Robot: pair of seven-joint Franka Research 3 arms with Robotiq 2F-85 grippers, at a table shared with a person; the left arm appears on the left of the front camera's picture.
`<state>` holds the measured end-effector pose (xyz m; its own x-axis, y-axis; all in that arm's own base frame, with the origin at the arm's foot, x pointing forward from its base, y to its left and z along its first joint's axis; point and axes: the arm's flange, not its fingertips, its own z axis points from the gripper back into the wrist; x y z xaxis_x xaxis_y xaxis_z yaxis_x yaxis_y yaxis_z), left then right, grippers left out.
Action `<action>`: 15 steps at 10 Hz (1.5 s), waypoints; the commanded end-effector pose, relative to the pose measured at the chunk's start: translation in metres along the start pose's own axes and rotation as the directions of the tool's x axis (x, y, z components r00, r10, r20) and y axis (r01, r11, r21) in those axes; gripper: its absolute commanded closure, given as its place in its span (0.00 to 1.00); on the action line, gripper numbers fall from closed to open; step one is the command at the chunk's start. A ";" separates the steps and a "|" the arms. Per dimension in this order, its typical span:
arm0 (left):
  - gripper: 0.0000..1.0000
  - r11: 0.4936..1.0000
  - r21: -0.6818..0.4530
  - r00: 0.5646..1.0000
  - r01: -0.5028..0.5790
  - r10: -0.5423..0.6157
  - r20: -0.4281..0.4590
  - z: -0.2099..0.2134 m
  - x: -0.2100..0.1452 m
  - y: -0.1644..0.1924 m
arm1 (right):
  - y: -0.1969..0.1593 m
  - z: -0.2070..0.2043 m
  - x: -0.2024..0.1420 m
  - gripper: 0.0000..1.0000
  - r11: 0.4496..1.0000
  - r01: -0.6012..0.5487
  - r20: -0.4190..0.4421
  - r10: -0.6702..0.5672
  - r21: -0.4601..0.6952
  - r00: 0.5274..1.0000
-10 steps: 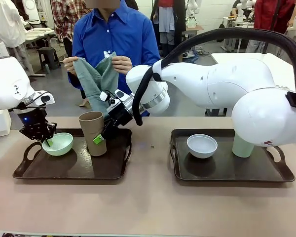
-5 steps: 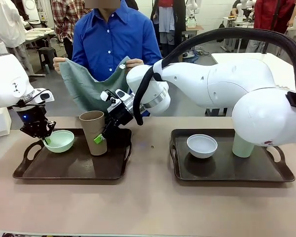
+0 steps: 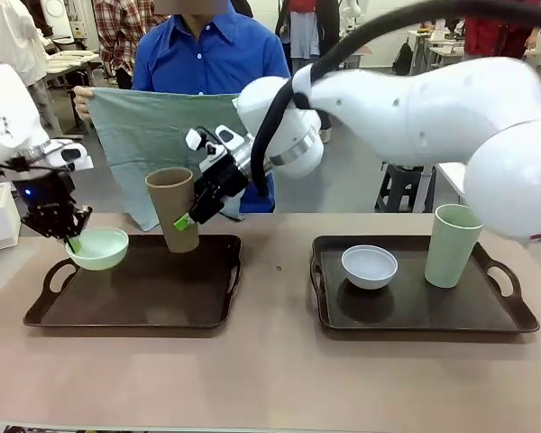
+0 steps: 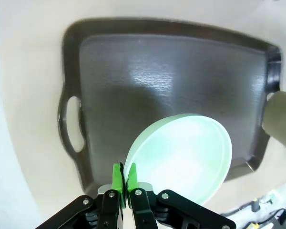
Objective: Set up a tray with a mat and arrange the tableware.
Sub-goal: Pick up the Picnic Bowl and Reusable plastic cup from the Handle tray in front of the human's position and hold them in the air, then place the Picnic Bowl and Reusable plastic cup back onto the Handle tray in front of the human's position.
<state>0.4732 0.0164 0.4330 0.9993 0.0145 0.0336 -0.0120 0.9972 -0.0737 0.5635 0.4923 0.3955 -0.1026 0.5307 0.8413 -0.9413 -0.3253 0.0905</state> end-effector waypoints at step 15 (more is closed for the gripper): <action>1.00 0.999 -0.002 0.981 0.037 -0.036 0.191 0.118 -0.047 -0.019 | 0.067 0.056 0.057 0.75 0.996 -0.054 -0.015 0.053 -0.068 0.998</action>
<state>0.4226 0.0043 0.5507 0.9746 -0.0030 0.2239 0.0200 0.9971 -0.0740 0.5121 0.4561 0.4793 -0.1484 0.5181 0.8423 -0.9552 -0.2956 0.0135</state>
